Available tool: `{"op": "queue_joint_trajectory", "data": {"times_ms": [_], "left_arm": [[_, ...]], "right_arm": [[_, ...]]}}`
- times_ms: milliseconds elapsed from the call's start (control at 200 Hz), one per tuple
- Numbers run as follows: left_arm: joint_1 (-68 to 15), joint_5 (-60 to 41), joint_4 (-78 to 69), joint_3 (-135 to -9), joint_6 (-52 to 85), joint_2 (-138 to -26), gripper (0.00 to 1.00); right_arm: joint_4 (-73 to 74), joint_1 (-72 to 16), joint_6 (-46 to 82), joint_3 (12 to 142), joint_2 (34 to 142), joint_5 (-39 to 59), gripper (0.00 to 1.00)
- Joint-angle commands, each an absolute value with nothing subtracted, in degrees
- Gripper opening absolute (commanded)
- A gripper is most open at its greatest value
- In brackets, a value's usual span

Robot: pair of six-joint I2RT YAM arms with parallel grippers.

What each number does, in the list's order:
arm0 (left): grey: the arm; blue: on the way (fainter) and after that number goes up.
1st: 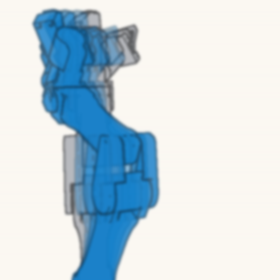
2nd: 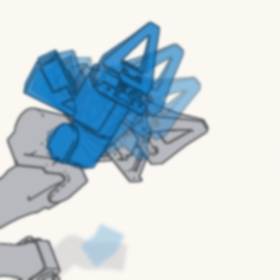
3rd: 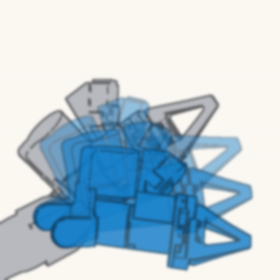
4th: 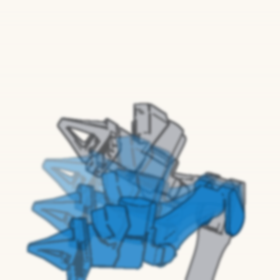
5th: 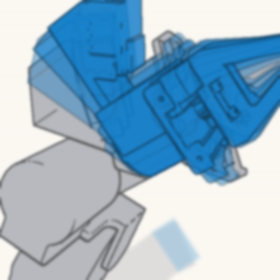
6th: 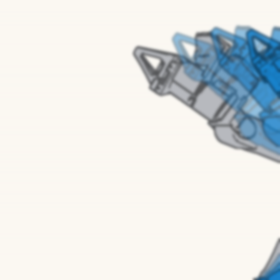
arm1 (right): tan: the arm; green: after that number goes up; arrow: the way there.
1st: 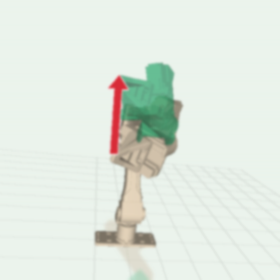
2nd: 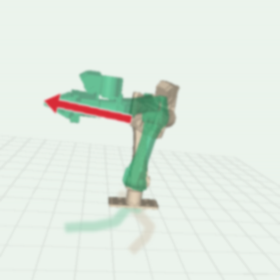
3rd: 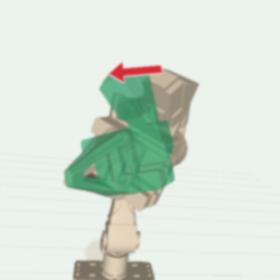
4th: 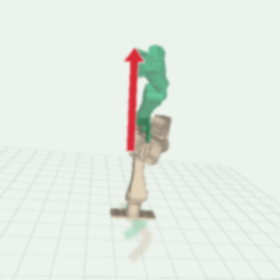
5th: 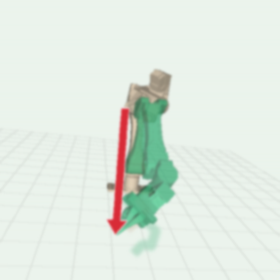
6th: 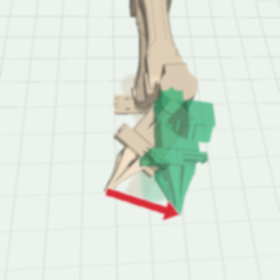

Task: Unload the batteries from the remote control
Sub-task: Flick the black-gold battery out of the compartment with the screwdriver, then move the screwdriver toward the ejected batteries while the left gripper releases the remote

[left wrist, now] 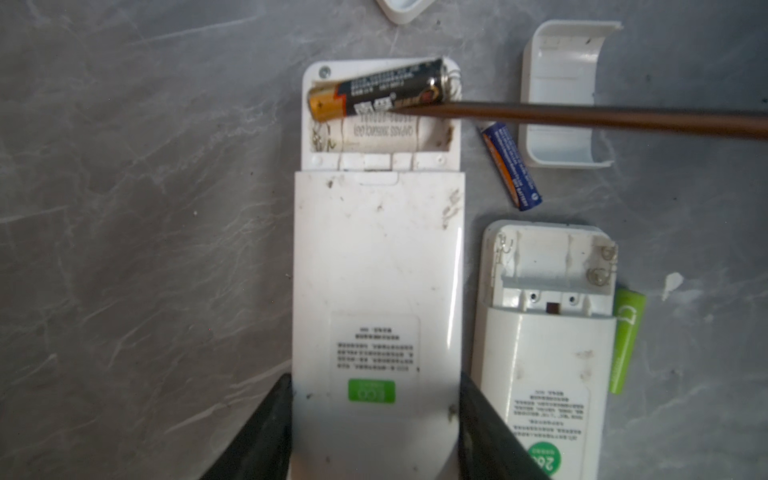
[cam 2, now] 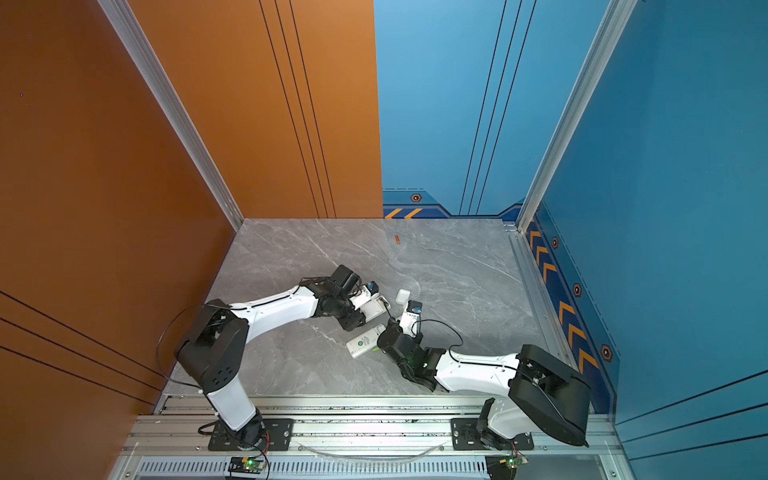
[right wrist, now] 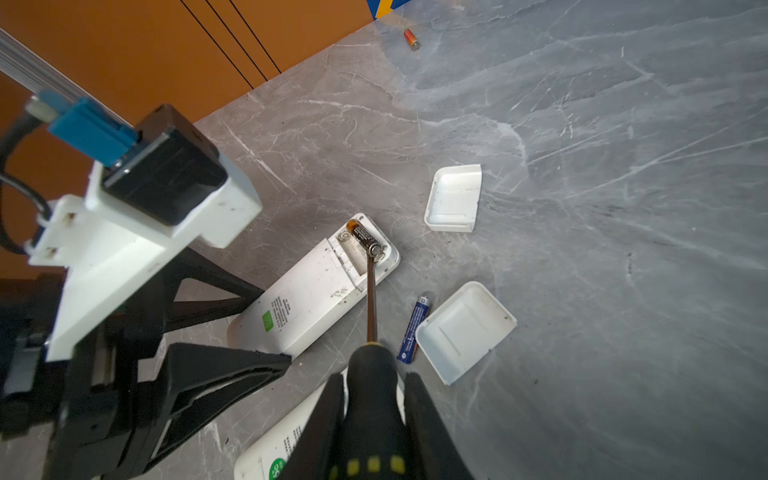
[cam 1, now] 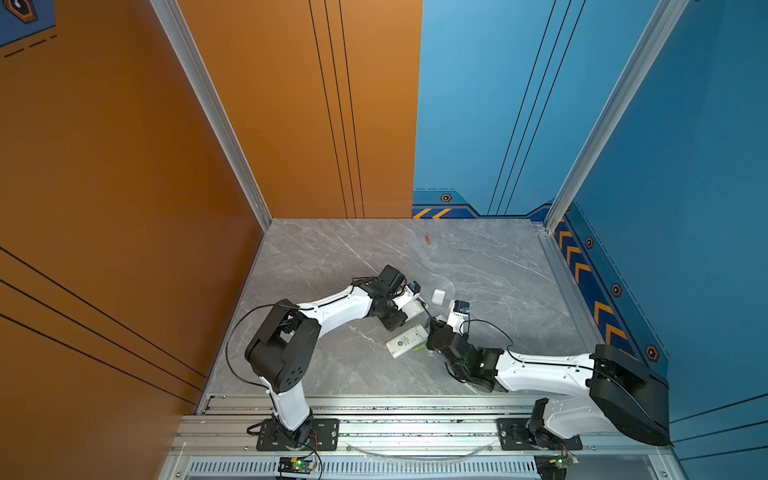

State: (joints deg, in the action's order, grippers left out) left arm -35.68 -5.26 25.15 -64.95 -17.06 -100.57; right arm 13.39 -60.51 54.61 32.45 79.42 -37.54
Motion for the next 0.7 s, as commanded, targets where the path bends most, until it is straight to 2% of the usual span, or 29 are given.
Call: {"op": "queue_joint_trajectory", "data": {"times_ms": [0, 110, 310, 576, 696], "left_arm": [[-34.28, -2.06, 31.55, -64.26, -16.62, -102.00, 0.10], [-34.00, -2.77, 31.64, -64.46, -16.37, -102.13, 0.10], [-33.84, -2.76, 31.61, -64.25, -16.43, -102.07, 0.10], [-33.40, 0.06, 31.52, -63.42, -16.72, -102.00, 0.10], [-33.05, 1.72, 31.33, -63.62, -17.08, -102.45, 0.11]], "right_arm": [[3.06, -60.87, 52.31, 34.95, 81.09, -53.14, 0.00], [2.14, -62.98, 50.08, 37.38, 83.62, -57.06, 0.00], [5.52, -63.45, 47.86, 38.65, 85.36, -55.45, 0.00], [2.32, -62.52, 48.76, 37.08, 77.97, -54.72, 0.00], [-1.52, -58.90, 49.28, 38.35, 74.47, -49.91, 0.00]]}}
